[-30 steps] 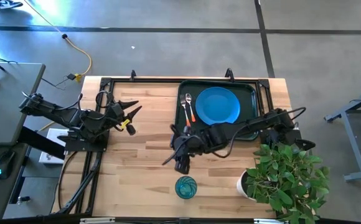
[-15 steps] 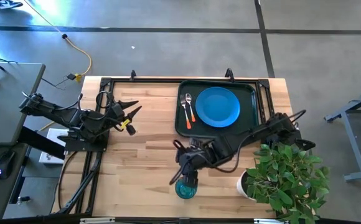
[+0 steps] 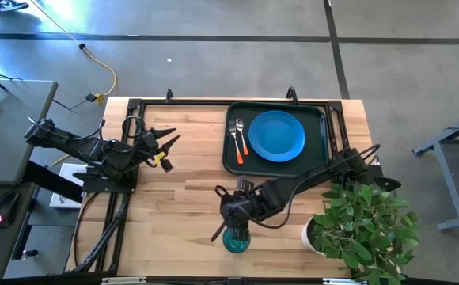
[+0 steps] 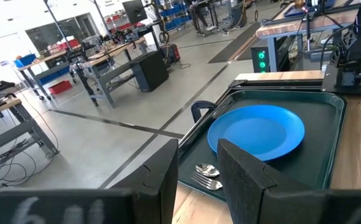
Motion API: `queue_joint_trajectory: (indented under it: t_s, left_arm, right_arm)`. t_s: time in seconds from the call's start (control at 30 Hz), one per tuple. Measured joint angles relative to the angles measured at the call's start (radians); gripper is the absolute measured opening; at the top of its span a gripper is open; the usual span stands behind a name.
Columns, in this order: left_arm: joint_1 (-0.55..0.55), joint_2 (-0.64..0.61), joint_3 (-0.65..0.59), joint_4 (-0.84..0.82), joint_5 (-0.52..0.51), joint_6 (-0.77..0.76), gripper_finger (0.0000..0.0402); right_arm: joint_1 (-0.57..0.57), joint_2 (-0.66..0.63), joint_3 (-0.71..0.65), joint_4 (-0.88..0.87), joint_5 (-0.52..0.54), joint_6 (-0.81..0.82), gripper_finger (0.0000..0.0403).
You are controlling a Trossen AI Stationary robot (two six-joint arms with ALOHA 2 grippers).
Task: Pick and place plate/cup/fork/spoon on tray
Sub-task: Put the blue cup on the green serving tray to the right of the blue plate
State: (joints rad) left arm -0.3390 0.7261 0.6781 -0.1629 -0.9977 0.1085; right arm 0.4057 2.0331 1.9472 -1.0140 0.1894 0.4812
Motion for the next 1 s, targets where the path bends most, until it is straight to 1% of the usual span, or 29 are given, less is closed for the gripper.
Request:
queue_joint_trajectory:
  t_s: [0.17, 0.3, 0.4, 0.77, 0.9, 1.0]
  left_arm:
    - [0.0, 0.0, 0.0, -0.006, 0.0, 0.0, 0.0103]
    - [0.0, 0.0, 0.0, -0.006, 0.0, 0.0, 0.0103]
    - [0.0, 0.0, 0.0, -0.006, 0.0, 0.0, 0.0103]
    - [0.0, 0.0, 0.0, -0.006, 0.0, 0.0, 0.0103]
    - [0.0, 0.0, 0.0, -0.005, 0.0, 0.0, 0.0103]
    - [0.0, 0.0, 0.0, -0.005, 0.0, 0.0, 0.0103]
  right_arm:
    - [0.0, 0.002, 0.0, -0.022, -0.016, 0.008, 0.0197]
    - [0.0, 0.004, 0.0, -0.047, -0.079, 0.012, 0.0197]
    - [0.003, 0.011, 0.0, -0.064, -0.094, 0.016, 0.0197]
    - [0.005, 0.024, 0.0, -0.096, -0.093, 0.021, 0.0197]
    - [0.0, 0.021, 0.024, -0.14, -0.056, 0.035, 0.0197]
    - [0.0, 0.018, 0.075, -0.193, -0.012, 0.034, 0.0197]
